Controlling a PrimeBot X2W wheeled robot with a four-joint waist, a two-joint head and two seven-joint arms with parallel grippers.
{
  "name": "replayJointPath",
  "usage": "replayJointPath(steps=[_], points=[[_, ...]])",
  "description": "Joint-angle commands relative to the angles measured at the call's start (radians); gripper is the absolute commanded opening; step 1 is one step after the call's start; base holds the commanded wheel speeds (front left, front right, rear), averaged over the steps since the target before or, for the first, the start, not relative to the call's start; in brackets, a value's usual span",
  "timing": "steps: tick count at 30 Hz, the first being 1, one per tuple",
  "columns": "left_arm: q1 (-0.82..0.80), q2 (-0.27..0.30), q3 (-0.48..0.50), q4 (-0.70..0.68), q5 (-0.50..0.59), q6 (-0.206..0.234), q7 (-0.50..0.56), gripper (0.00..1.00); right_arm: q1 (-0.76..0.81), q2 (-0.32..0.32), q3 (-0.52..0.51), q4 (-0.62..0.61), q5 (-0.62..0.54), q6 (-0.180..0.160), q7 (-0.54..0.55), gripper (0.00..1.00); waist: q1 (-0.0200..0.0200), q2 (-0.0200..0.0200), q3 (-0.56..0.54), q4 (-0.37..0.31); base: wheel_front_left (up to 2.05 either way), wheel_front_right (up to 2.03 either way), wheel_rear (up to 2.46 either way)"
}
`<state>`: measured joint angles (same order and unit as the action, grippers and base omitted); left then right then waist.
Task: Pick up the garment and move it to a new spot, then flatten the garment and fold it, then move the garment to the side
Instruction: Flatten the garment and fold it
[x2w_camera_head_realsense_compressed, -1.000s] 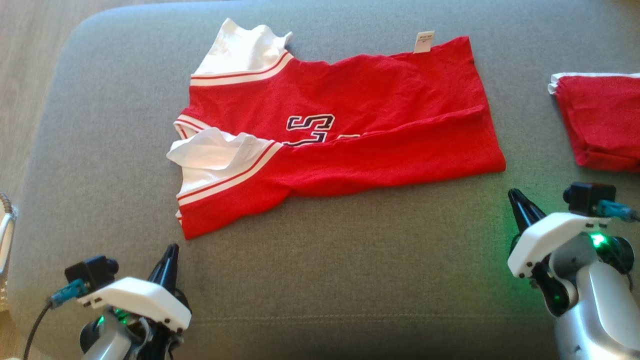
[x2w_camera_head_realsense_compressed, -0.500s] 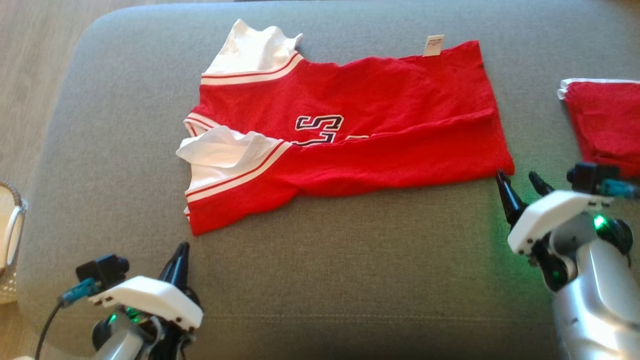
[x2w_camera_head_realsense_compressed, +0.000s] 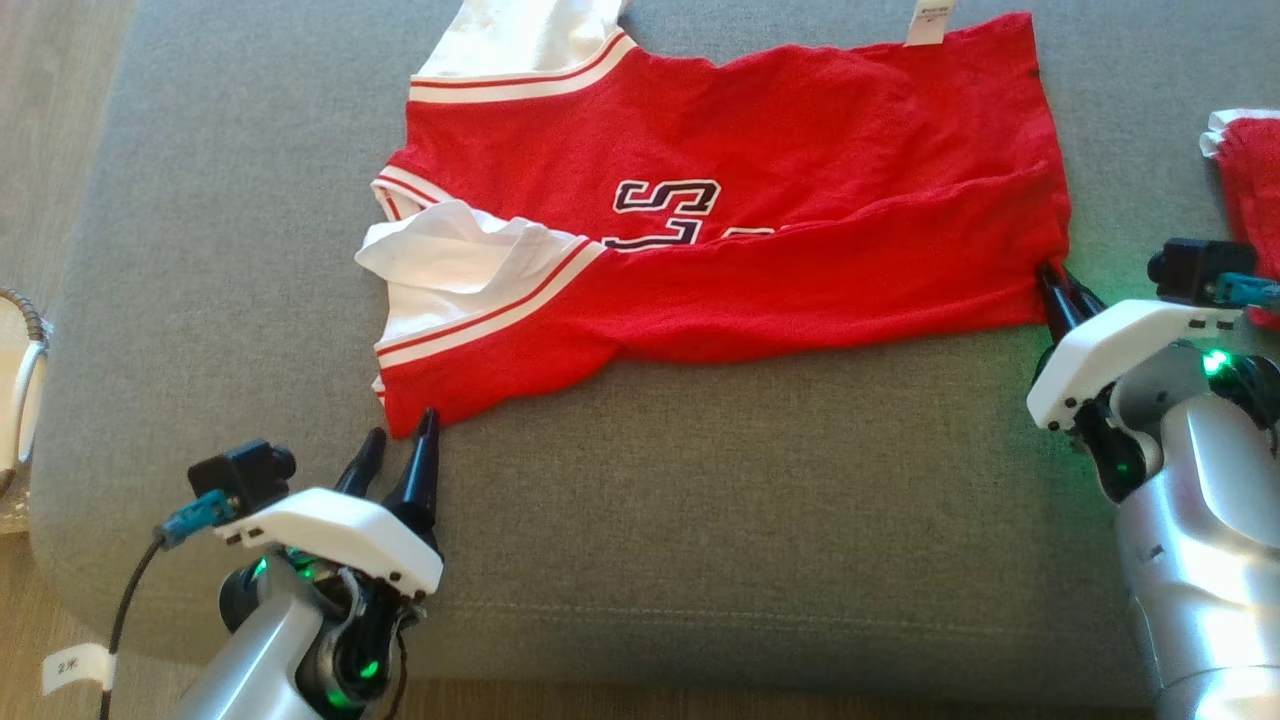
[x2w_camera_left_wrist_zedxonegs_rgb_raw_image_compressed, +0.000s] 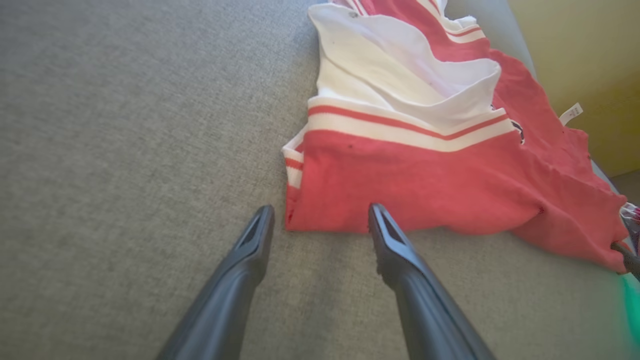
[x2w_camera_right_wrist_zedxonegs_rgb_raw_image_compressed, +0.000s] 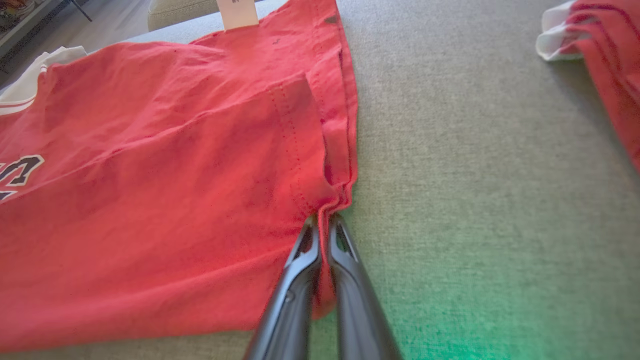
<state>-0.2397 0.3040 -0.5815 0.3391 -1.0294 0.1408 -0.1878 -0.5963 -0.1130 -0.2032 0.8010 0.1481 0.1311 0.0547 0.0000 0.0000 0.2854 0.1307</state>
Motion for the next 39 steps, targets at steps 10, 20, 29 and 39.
replayJointPath(steps=[10, 20, 29, 39], points=[[-0.106, -0.013, 0.012, 0.109, 0.026, -0.007, -0.008, 0.36, -0.055, 0.008, 0.075, 0.036, 0.010, 0.000, -0.034, 0.00, 0.0000, 0.0000, 0.013, -0.025, 0.00, 0.00, 0.00], [-0.101, -0.020, -0.011, 0.166, 0.027, -0.048, -0.004, 0.00, -0.019, -0.013, 0.084, 0.023, 0.046, 0.000, -0.052, 0.00, 0.0000, 0.0000, -0.018, -0.031, 0.00, 0.00, 0.00], [-0.035, 0.054, -0.005, 0.114, 0.033, -0.062, -0.014, 0.00, 0.166, -0.025, 0.103, -0.138, 0.096, 0.000, -0.031, 0.00, 0.0000, 0.0000, -0.084, -0.043, 0.00, 0.00, 0.00], [0.067, 0.131, -0.010, -0.002, 0.027, -0.032, 0.022, 0.00, 0.357, -0.038, 0.052, -0.371, 0.114, 0.000, 0.069, 0.00, 0.0000, 0.0000, -0.114, -0.073, 0.00, 0.00, 0.00]])
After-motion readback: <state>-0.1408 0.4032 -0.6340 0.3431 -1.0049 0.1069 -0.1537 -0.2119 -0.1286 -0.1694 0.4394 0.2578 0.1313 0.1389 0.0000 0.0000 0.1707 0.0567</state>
